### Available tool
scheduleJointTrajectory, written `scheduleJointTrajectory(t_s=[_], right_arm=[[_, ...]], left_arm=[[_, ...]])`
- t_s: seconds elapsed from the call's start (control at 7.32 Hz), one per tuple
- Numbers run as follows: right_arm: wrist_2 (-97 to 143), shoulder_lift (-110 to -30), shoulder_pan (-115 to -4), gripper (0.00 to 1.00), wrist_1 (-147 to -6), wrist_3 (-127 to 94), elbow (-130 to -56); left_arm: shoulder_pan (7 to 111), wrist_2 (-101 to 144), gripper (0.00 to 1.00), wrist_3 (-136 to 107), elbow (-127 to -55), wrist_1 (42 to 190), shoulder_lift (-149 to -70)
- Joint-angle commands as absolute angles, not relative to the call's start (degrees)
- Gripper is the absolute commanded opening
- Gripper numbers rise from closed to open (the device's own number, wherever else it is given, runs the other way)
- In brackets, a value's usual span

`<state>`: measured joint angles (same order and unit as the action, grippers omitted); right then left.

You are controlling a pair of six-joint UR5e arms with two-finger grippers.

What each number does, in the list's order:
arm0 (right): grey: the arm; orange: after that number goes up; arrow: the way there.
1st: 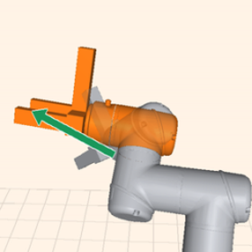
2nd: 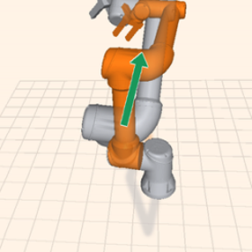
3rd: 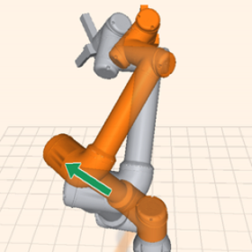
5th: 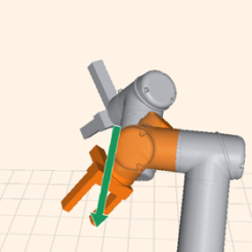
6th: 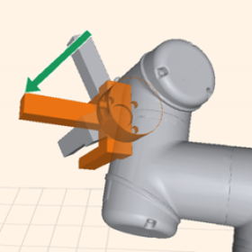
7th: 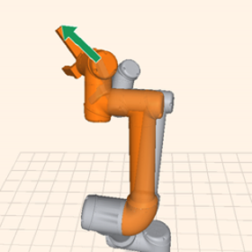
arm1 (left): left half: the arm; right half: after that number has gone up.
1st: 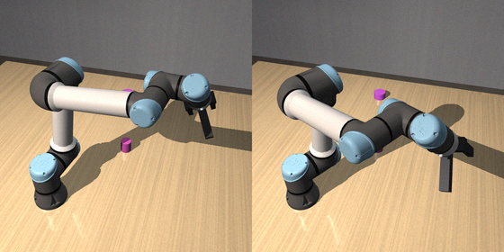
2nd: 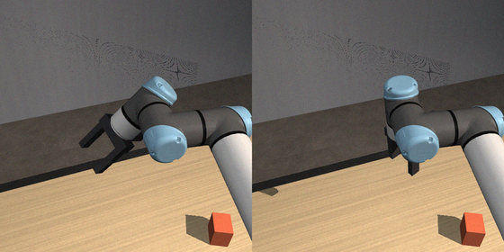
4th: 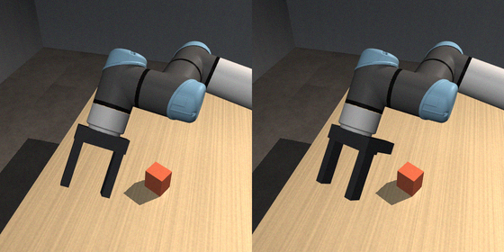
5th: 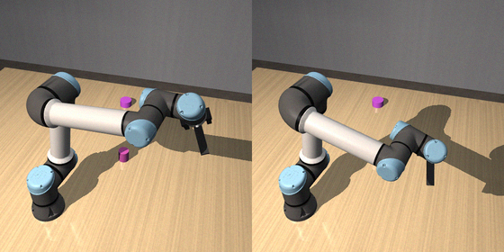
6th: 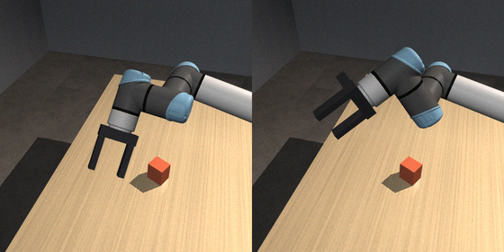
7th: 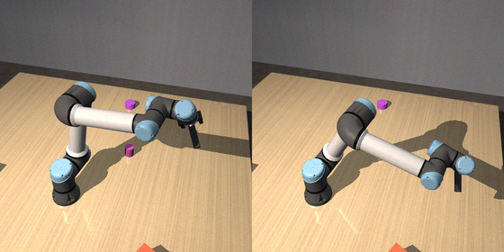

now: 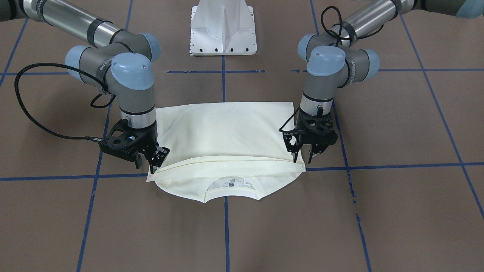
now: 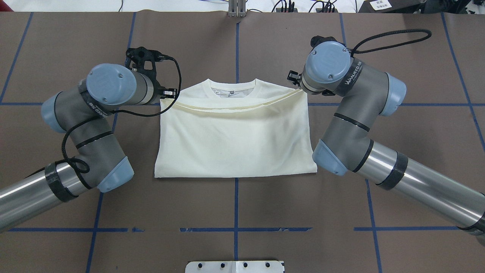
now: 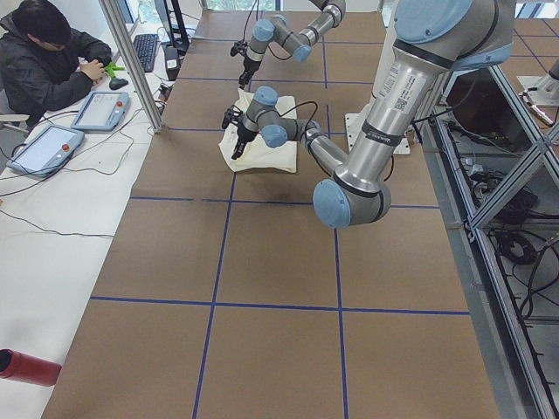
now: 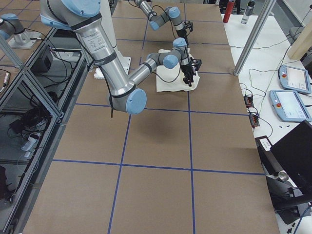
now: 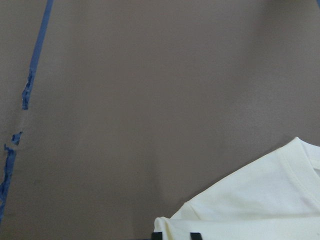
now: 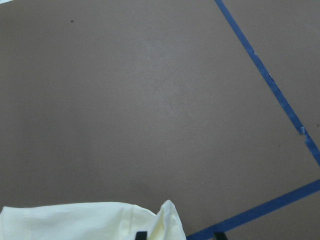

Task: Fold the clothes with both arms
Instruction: 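Lay the hem over the collar and open both grippers, then lower the left gripper to the folded shirt's side edge nearest it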

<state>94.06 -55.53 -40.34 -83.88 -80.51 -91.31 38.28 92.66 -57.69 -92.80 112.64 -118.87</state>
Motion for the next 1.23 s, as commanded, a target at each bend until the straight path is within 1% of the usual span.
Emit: scheduleJointTrajectory(t_s=[0.0, 0.14, 0.27, 0.41, 0.55, 0.68, 0.82, 1.09], right_arm=[[95.6, -58.5, -41.2, 1.00, -83.8, -77.0, -96.6], [95.6, -58.9, -41.2, 1.00, -83.8, -77.0, -97.3], [95.6, -58.9, -41.2, 1.00, -83.8, -77.0, -97.6], [95.6, -58.9, -41.2, 1.00, -83.8, -77.1, -97.9], [95.6, -59.0, -41.2, 1.00, -83.8, -77.2, -98.3], [95.6, -59.1, -41.2, 1.00, -83.8, -77.3, -98.3], [95.6, -59.1, -41.2, 1.00, -83.8, -77.3, -98.3], [95.6, -59.2, -41.1, 1.00, -83.8, -77.8, -98.3]], left_arm=[[37.3, 93.9, 1.00, -58.0, -102.0, 113.8, -111.1], [34.7, 94.2, 1.00, -60.4, -105.9, 118.4, -105.2], [31.6, 93.7, 1.00, -65.2, -106.4, 125.2, -100.8], [28.5, 91.7, 0.82, -69.0, -106.5, 128.5, -98.6], [25.3, 90.6, 0.57, -71.8, -106.2, 128.6, -98.5], [23.2, 89.7, 0.55, -72.3, -106.0, 128.8, -98.5], [21.8, 89.5, 0.55, -73.4, -105.7, 128.8, -98.5], [21.2, 89.4, 0.52, -73.9, -105.7, 128.8, -98.5]])
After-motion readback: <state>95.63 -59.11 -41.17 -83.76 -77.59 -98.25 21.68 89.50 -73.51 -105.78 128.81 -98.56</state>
